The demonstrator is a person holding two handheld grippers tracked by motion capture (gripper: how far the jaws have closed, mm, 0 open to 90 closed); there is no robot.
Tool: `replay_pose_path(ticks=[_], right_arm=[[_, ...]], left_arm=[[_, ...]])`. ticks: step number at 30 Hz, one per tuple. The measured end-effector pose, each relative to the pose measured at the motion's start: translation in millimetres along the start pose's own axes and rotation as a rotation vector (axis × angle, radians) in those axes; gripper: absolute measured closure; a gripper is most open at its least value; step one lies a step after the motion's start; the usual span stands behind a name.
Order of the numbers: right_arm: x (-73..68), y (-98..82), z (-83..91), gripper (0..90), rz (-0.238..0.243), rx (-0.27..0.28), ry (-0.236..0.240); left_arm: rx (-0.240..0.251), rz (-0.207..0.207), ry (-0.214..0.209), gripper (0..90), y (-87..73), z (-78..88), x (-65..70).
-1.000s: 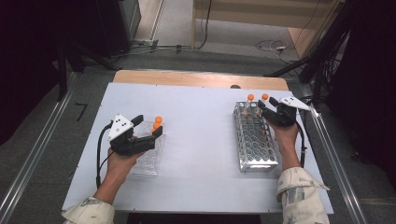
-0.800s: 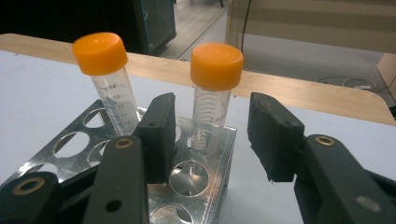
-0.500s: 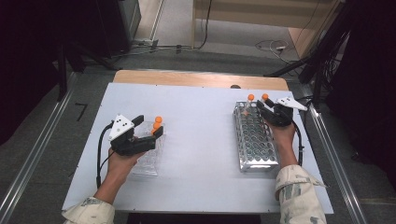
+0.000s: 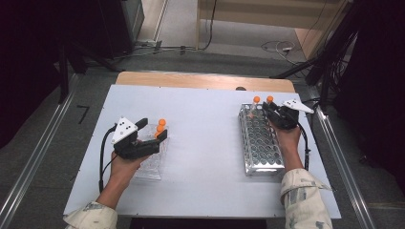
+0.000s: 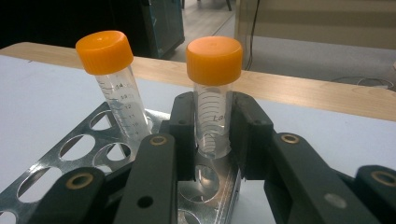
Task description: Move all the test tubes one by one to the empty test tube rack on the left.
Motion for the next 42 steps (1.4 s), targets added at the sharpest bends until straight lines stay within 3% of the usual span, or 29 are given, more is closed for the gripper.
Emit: replay_pose_path(ticks=[6, 16, 25, 34, 42], right_arm=[[2.1, 1.8, 2.0, 70.9, -0.03, 0.008, 0.009], [-1.3, 8.8, 7.4, 71.0, -0.018, 0.035, 0.003], [-2.4, 17.7, 13.0, 71.3, -0.004, 0.054, -0.012], [-8.4, 26.8, 18.0, 71.6, 0.051, 0.057, -0.024], [-10.3, 34.9, 24.4, 71.6, 0.053, 0.077, -0.021]], left_arm=[[0.001, 0.0, -0.002, 17.3, 0.3, 0.0, 0.5], [-0.005, 0.002, -0.001, 16.3, -0.3, -0.6, 0.1], [-0.006, 0.002, -0.002, 16.1, 0.0, -0.6, 0.6], [-0.004, 0.004, -0.003, 16.1, 0.3, -0.5, 0.9], [-0.003, 0.005, -0.003, 16.1, 0.3, -0.3, 0.5]])
Point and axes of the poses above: each handheld gripper's, and its own axes: z roughly backward along the jaws, y roughly out of its top, x roughly to its right, the point moved 8 cm from there along -z, roughly forward along the jaws, and after that the axes turned 12 degrees about -z, right-handed, at the moved point
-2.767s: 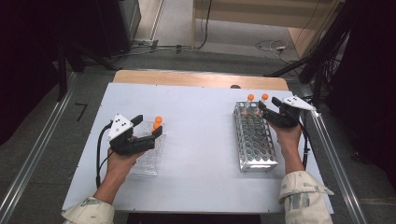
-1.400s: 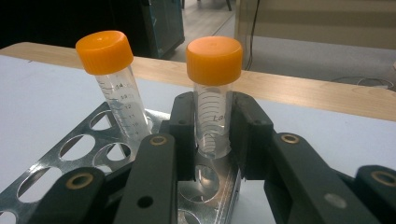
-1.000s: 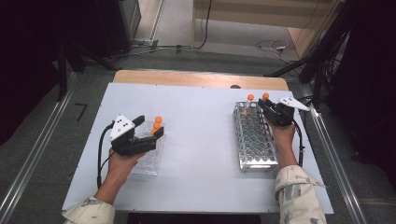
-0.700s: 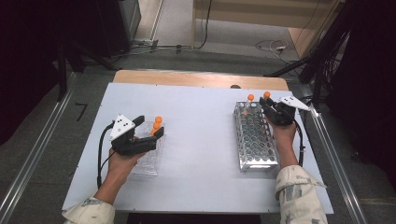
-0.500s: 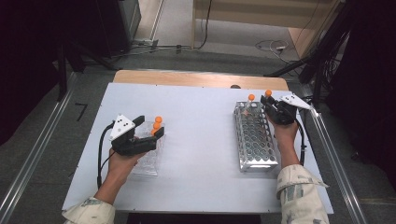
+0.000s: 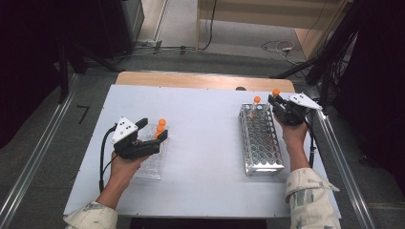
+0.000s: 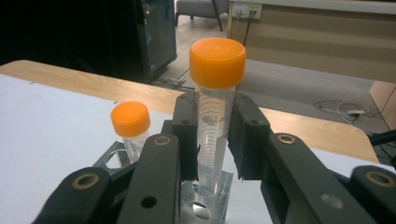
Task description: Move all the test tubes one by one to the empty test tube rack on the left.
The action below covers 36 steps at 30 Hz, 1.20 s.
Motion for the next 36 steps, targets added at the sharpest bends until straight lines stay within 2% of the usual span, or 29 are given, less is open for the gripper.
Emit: replay_pose_path(ticks=[14, 21, 26, 36], right_arm=[[-11.9, 16.7, 19.8, 71.5, 0.018, 0.024, 0.045], [-32.2, 18.8, 35.8, 71.5, 0.036, 0.01, 0.087], [-44.3, 15.1, 43.7, 71.5, 0.03, -0.014, 0.119], [-74.8, 8.1, 56.7, 71.4, 0.042, -0.03, 0.205]], left_arm=[[0.002, 0.001, -0.002, 16.1, 0.5, 0.2, 0.9], [0.003, -0.002, -0.003, 16.1, 0.8, 0.6, 1.2], [0.005, -0.001, 0.0, 16.1, 1.2, 1.0, 1.3], [0.001, -0.01, 0.002, 16.1, 1.2, 0.6, 2.4]])
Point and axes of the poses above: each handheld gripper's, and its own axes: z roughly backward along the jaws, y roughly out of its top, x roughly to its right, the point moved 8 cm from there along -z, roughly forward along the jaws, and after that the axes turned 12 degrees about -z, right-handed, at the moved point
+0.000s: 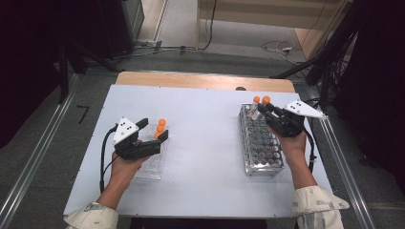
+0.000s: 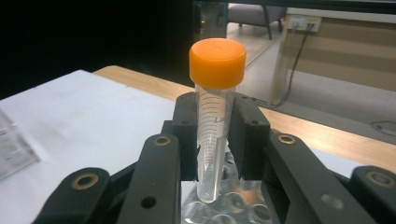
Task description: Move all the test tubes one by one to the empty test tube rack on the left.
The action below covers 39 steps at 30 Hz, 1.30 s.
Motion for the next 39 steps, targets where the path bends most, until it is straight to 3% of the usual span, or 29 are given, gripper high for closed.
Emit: replay_pose_path(ticks=[15, 39], right_arm=[[-55.1, -8.6, -8.6, 71.3, 0.031, -0.047, 0.122], [-121.2, -34.2, -26.8, 71.3, 0.073, -0.129, 0.264]], left_arm=[[0.012, 0.002, 0.008, 16.1, 2.6, 2.8, -1.7], [0.026, -0.003, 0.0, 16.1, 6.0, 4.2, 1.1]])
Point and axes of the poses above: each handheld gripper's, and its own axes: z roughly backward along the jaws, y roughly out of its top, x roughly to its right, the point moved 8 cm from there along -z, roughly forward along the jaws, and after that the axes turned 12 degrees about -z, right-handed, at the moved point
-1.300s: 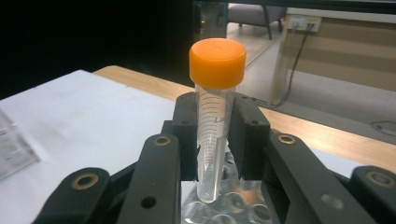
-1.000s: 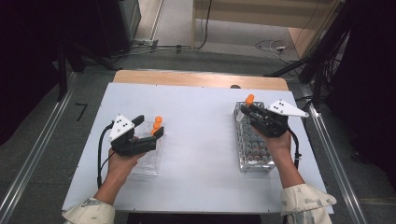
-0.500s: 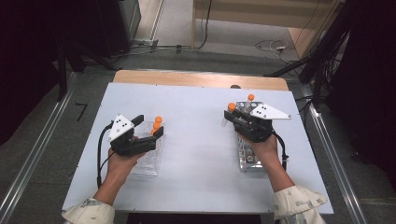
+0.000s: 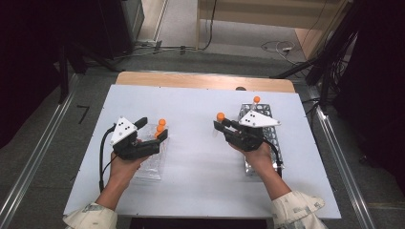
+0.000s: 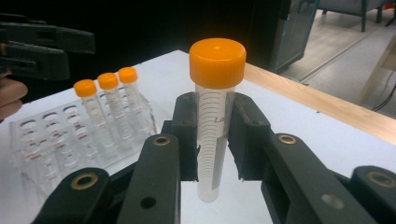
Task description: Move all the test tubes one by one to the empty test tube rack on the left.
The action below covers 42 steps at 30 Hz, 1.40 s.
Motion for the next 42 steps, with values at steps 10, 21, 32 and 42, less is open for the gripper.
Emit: replay_pose_path(ticks=[10, 21, 32, 42], right_arm=[[-20.8, -7.9, -12.6, 71.2, 0.022, -0.031, 0.042], [-42.8, -16.1, -28.3, 71.2, 0.047, -0.067, 0.091], [-62.8, -34.7, -42.3, 71.1, 0.064, -0.129, 0.141], [-70.9, -41.1, -45.6, 71.1, 0.07, -0.148, 0.164]], left_arm=[[0.012, -0.014, -0.021, 16.1, 5.2, 1.4, 7.4], [0.039, -0.04, -0.092, 16.3, 17.3, -0.3, 31.6], [0.031, -0.062, -0.187, 21.3, 17.6, -8.8, 60.4], [0.027, -0.067, -0.218, 35.4, 15.2, -14.2, 72.6]])
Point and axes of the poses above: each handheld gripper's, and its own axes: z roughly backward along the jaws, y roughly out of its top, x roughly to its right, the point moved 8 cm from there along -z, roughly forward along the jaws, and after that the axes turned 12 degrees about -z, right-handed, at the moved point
